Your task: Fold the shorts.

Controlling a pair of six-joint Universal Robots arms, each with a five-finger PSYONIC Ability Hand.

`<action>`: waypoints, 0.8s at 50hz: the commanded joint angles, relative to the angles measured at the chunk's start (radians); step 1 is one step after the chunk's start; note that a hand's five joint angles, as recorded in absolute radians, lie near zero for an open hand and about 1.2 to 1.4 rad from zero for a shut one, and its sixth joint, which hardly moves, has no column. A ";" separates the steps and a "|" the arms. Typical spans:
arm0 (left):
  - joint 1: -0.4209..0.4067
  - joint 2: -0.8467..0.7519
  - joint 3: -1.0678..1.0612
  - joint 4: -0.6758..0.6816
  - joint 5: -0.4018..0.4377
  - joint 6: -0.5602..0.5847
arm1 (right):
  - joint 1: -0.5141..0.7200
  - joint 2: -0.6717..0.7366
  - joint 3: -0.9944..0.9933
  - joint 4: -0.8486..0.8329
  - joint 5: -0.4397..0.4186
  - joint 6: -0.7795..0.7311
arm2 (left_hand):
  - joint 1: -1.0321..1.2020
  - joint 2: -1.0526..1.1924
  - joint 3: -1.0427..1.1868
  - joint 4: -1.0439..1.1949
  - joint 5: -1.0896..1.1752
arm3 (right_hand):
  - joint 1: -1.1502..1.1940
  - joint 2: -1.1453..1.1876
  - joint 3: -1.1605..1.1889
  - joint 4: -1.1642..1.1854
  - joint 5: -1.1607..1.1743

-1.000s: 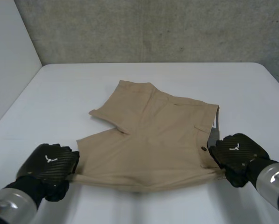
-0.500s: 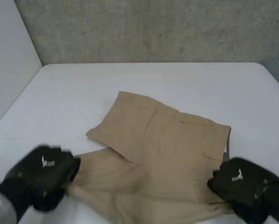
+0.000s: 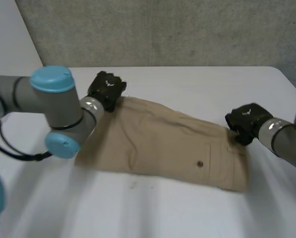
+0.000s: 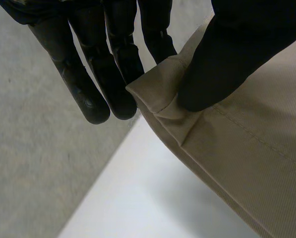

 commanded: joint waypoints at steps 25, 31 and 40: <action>-0.012 -0.078 0.026 0.418 0.160 -0.007 | 0.090 0.018 -0.092 -0.309 0.255 0.091 | -0.906 -1.004 -0.994 -1.002 -0.953 | -0.785 -0.998 -1.003 -1.014 -1.005; -0.012 0.128 -0.214 0.406 0.083 -0.041 | 0.084 -0.169 0.107 -0.270 0.193 0.167 | -0.903 -1.001 -0.991 -0.999 -0.950 | -0.785 -0.998 -1.003 -1.014 -1.005; -0.001 0.352 -0.514 0.312 -0.067 -0.280 | 0.080 -0.286 0.375 -0.217 0.109 0.306 | -0.894 -0.993 -0.983 -0.990 -0.941 | -0.785 -0.998 -1.003 -1.014 -1.005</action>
